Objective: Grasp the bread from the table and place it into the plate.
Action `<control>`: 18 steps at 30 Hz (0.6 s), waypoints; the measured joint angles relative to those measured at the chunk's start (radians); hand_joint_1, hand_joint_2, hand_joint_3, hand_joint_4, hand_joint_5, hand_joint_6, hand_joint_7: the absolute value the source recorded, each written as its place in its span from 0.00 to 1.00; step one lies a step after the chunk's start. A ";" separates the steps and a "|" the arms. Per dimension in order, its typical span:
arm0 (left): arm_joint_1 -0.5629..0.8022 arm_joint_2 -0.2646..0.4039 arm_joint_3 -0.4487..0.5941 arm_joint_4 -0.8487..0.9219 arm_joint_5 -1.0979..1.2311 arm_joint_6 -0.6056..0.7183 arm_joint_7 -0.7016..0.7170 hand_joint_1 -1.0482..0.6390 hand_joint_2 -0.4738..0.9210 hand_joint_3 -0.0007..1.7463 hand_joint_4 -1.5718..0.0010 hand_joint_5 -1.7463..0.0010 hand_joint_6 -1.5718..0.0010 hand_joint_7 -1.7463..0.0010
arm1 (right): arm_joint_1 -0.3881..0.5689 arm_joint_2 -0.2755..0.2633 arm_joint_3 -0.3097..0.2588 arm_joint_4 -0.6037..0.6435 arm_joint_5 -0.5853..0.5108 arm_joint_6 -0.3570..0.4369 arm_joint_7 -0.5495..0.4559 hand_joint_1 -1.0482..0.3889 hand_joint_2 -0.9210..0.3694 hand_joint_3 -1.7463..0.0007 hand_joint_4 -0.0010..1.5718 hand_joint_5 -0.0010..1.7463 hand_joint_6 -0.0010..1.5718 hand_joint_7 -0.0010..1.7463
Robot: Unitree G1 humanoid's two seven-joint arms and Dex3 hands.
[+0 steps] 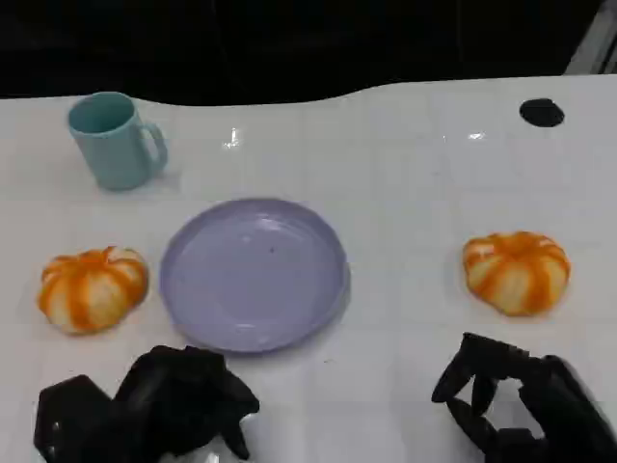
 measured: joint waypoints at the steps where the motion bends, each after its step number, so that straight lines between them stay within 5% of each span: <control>1: 0.000 0.000 0.000 0.000 0.000 0.000 0.000 0.00 0.93 0.00 0.07 0.42 0.00 0.72 | 0.000 0.000 0.000 -0.001 0.000 0.000 0.000 0.50 0.34 0.42 0.46 1.00 0.44 0.78; 18: -0.002 0.000 0.001 0.002 0.000 -0.008 0.000 0.00 0.93 0.00 0.08 0.42 0.00 0.72 | 0.000 0.000 0.000 0.000 0.004 0.001 0.002 0.50 0.34 0.43 0.46 1.00 0.44 0.78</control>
